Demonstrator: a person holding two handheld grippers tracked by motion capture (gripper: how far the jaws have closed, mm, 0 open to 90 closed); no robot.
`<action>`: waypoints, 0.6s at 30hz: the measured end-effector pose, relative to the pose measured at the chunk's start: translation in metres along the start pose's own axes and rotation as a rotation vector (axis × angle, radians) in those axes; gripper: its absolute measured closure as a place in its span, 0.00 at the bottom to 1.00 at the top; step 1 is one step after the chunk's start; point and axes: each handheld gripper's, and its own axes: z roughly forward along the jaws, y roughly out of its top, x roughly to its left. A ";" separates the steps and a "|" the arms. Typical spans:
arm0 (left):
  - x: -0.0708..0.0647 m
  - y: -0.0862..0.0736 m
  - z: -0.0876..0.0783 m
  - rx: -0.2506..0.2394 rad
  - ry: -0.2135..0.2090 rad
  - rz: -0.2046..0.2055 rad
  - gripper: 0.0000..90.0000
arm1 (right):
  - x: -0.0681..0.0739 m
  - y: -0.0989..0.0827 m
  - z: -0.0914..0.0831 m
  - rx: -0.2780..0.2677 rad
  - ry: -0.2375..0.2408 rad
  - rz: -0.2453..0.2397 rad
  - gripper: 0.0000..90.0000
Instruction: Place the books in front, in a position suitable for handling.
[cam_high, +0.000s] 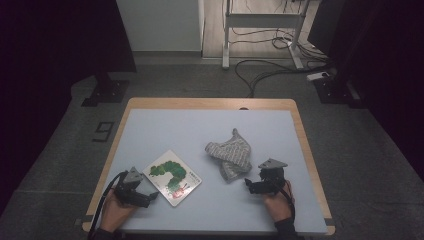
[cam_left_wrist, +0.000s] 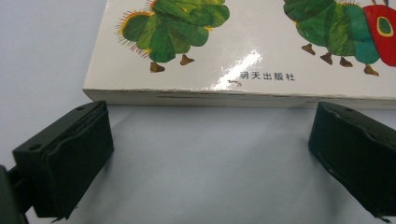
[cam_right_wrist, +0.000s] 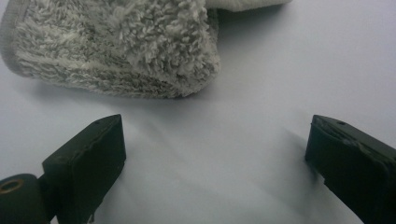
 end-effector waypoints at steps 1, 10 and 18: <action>0.000 0.000 0.000 0.000 0.001 0.000 0.00 | 0.000 0.000 0.000 0.000 0.001 0.000 0.05; 0.000 0.000 0.000 0.000 0.002 -0.003 0.00 | 0.000 0.000 0.000 0.002 0.001 0.000 0.05; 0.000 0.000 0.000 -0.001 0.003 -0.004 0.00 | -0.001 0.000 0.000 0.004 0.004 0.000 0.05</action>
